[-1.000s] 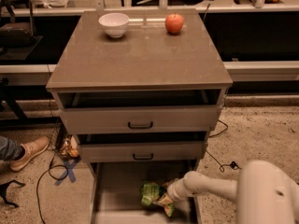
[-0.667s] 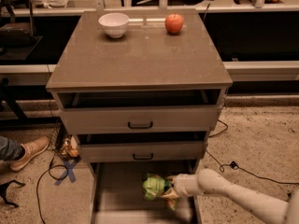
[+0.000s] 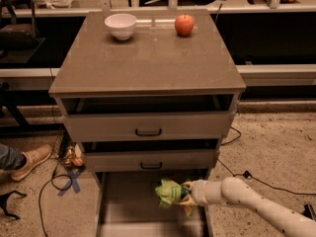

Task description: Pick green rice chip bag from bottom drawer and place on counter

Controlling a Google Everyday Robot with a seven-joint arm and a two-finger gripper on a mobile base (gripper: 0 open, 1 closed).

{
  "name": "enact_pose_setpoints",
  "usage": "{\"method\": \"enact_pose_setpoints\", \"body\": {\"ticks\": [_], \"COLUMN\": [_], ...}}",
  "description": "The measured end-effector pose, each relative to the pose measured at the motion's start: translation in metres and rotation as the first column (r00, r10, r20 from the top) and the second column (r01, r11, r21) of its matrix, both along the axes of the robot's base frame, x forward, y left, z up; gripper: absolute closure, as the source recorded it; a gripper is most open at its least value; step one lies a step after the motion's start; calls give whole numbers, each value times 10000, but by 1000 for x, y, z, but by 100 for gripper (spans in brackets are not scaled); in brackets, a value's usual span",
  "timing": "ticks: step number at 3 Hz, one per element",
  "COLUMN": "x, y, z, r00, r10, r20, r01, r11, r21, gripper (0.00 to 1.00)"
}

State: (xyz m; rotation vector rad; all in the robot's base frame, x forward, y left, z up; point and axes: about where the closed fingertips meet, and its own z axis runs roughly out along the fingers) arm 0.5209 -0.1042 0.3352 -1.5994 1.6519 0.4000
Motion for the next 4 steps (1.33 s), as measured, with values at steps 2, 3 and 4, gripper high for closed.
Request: {"method": "enact_pose_setpoints", "body": {"ticks": [2, 3, 4], "x": [25, 37, 48], "y": [-48, -72, -83], "z": [108, 166, 230], "r00": [9872, 9721, 9515], "r10": [-17, 91, 261], "r20": [1595, 2344, 3064], "r01": [31, 37, 83], "r11": [10000, 9985, 9939], "r21": [-84, -541, -1104], "gripper": [100, 100, 100]}}
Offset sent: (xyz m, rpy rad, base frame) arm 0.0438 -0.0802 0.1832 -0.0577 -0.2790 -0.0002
